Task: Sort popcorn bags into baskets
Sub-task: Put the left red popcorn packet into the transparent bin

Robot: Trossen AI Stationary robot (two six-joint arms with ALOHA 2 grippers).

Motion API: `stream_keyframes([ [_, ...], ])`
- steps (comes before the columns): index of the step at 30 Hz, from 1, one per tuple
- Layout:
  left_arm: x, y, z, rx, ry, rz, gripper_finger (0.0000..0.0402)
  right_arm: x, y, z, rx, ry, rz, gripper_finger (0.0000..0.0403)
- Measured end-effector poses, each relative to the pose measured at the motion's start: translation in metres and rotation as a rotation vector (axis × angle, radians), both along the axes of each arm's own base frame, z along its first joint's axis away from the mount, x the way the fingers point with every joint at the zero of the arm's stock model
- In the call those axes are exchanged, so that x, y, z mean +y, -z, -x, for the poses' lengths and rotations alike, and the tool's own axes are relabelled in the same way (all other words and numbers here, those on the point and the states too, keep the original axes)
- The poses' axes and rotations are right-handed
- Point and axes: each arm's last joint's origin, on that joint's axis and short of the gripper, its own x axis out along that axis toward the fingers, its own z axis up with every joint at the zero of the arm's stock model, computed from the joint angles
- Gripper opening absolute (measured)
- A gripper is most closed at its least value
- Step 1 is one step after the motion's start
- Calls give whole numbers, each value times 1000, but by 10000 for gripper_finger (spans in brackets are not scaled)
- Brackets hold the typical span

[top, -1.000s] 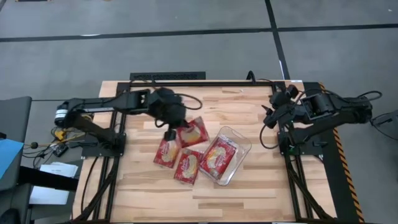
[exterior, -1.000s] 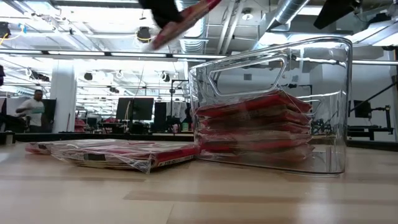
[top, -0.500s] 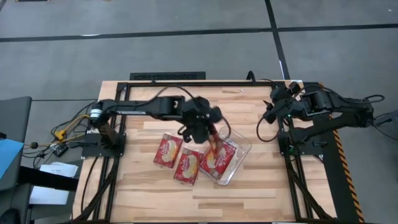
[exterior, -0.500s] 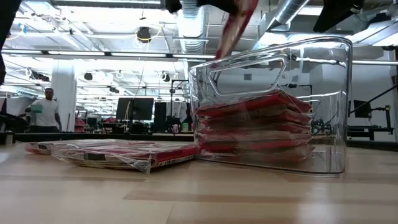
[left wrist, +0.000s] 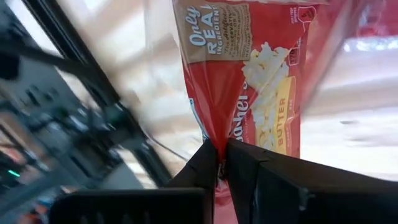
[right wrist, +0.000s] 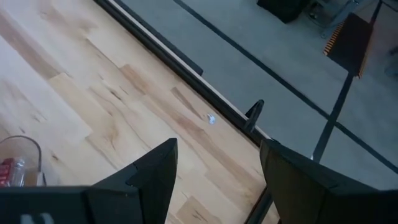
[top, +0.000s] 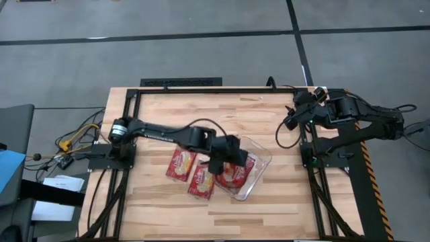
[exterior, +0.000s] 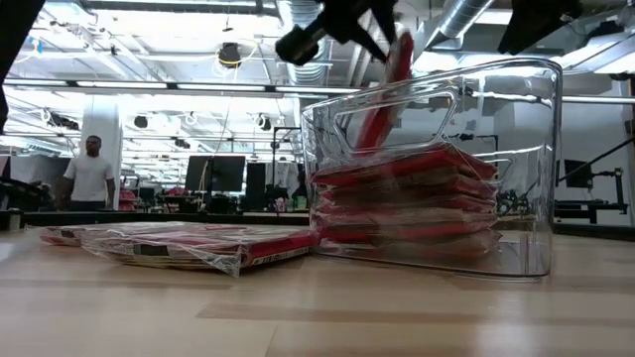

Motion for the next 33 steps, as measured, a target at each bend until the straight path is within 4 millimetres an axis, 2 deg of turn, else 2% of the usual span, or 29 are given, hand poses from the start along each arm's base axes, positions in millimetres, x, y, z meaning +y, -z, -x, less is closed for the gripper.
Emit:
stream_keyframes([
  [4, -17, -5, 1, -30, 81, -14, 5, 0, 0, 0, -4, 2, -3, 255],
  [9, -26, -24, 11, 6, 101, 42, 5, 0, 0, -1, -17, 11, -11, 255],
  [14, -29, -11, 11, 92, 134, 111, 5, 0, 0, -1, -42, 31, -26, 255],
  [22, -27, 11, 9, 132, 191, 25, 4, 0, 0, -1, -41, 31, -24, 255],
  [27, -28, 10, 9, 132, 224, 38, 7, 0, 0, -1, -40, 31, -24, 255],
  [33, -28, 11, 9, 140, 214, 63, 45, 0, 0, -1, -39, 29, -24, 255],
])
